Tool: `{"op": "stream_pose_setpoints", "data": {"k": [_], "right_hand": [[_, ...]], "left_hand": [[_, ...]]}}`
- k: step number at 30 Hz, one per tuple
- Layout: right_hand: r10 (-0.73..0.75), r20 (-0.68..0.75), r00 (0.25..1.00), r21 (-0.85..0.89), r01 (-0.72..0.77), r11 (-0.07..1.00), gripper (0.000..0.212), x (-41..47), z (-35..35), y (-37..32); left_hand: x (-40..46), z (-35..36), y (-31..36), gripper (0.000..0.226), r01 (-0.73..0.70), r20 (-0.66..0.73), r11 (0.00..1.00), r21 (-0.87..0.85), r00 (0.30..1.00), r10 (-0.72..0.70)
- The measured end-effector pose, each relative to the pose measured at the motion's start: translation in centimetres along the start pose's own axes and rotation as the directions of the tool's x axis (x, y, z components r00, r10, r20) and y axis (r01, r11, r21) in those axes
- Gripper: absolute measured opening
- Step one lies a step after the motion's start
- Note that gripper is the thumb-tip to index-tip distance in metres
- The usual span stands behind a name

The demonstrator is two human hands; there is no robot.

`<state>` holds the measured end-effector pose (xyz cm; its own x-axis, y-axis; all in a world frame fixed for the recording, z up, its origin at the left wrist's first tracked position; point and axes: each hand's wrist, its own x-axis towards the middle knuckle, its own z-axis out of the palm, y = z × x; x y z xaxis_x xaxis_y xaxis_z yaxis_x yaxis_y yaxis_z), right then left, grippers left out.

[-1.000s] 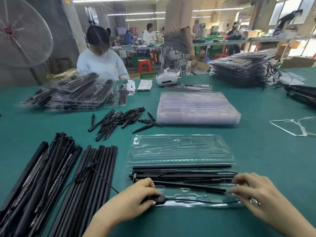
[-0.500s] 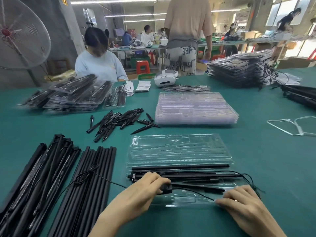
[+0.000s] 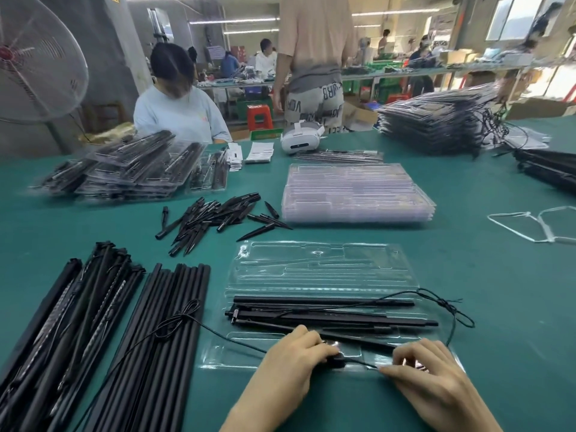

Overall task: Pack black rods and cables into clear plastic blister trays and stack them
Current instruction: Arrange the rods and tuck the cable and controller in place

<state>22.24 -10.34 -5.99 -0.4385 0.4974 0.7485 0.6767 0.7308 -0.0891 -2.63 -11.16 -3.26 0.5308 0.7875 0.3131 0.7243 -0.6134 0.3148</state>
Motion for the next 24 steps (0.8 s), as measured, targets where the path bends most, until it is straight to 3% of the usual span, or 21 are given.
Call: {"op": "stream_pose_setpoints", "data": {"k": [2,6,11,15,18,20,22,24], "right_hand": [[0.012,0.008,1.000,0.010,-0.012,1.000,0.021,0.0,0.0,0.1],[0.027,0.013,1.000,0.018,-0.027,0.999,0.020,-0.1,0.0,0.0],[0.063,0.043,0.997,0.084,-0.066,0.994,0.033,0.0,-0.3,-0.1],[0.112,0.091,0.989,0.131,-0.124,0.984,0.020,0.2,-0.7,-0.6],[0.145,0.061,0.987,0.141,-0.153,0.978,0.032,0.2,-0.3,-0.3],[0.206,0.040,0.978,0.133,-0.209,0.969,0.042,0.7,0.1,0.1],[0.252,0.072,0.965,0.088,-0.258,0.962,0.046,1.6,0.2,0.3],[0.240,0.138,0.961,0.053,-0.249,0.967,0.033,2.8,0.3,0.4]], "left_hand": [[0.3,-0.2,-0.2,0.049,0.048,0.051,0.998,0.032,0.997,-0.050],[0.9,-0.5,0.0,0.041,0.156,0.082,0.988,-0.019,0.985,-0.154],[1.4,-0.2,0.4,0.036,0.195,0.117,0.980,0.042,0.973,-0.199],[0.7,-0.5,0.0,0.034,0.172,0.133,0.985,0.007,0.976,-0.172],[-0.1,-1.3,-0.8,0.031,0.142,0.076,0.983,-0.114,0.988,-0.134],[-0.6,-1.5,-1.6,0.030,0.194,-0.057,0.969,-0.156,0.977,-0.205],[-0.8,-1.6,-2.1,0.033,0.265,-0.141,0.960,-0.094,0.951,-0.276],[-0.9,-1.5,-2.5,0.043,0.327,-0.065,0.945,0.010,0.943,-0.325]]}}
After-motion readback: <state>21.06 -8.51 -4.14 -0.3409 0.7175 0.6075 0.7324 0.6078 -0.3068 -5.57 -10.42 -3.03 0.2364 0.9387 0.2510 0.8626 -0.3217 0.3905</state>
